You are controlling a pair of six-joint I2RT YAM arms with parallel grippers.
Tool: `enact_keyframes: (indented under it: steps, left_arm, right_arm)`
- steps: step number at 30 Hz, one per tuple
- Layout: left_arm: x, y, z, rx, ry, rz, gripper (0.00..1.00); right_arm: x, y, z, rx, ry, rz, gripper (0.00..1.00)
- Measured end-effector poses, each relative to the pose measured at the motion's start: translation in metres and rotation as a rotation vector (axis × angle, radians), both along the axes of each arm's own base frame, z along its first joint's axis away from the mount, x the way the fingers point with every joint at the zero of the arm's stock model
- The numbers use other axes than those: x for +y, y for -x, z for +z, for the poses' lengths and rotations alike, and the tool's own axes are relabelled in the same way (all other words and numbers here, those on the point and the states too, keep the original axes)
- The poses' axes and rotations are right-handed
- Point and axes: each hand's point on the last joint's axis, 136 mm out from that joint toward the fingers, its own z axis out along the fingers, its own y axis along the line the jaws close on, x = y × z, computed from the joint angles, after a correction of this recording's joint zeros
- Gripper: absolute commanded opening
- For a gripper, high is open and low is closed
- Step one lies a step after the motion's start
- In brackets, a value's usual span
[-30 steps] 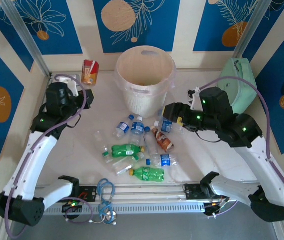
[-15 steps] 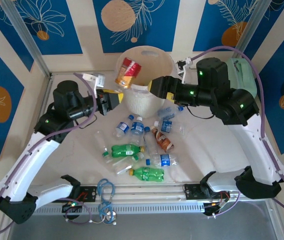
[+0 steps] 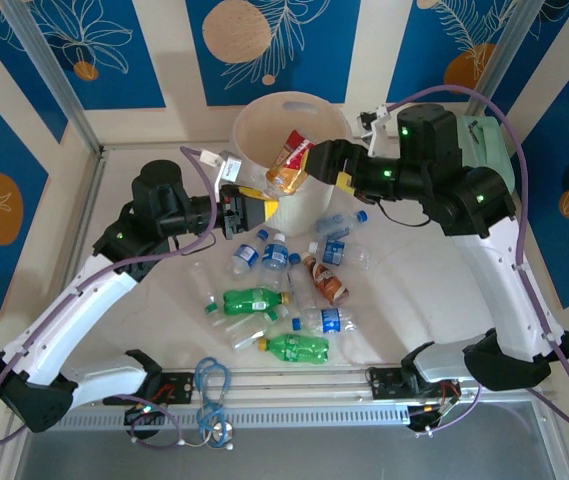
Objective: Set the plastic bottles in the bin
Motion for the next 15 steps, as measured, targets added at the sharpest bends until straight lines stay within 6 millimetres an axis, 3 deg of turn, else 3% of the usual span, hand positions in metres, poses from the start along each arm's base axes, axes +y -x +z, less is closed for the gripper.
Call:
enact_keyframes:
  steps: [15]
  left_arm:
    - [-0.009, 0.001, -0.010, 0.020, -0.015, -0.040, 0.00]
  right_arm:
    - [0.017, -0.009, -0.001, 0.076, -0.082, 0.076, 0.76]
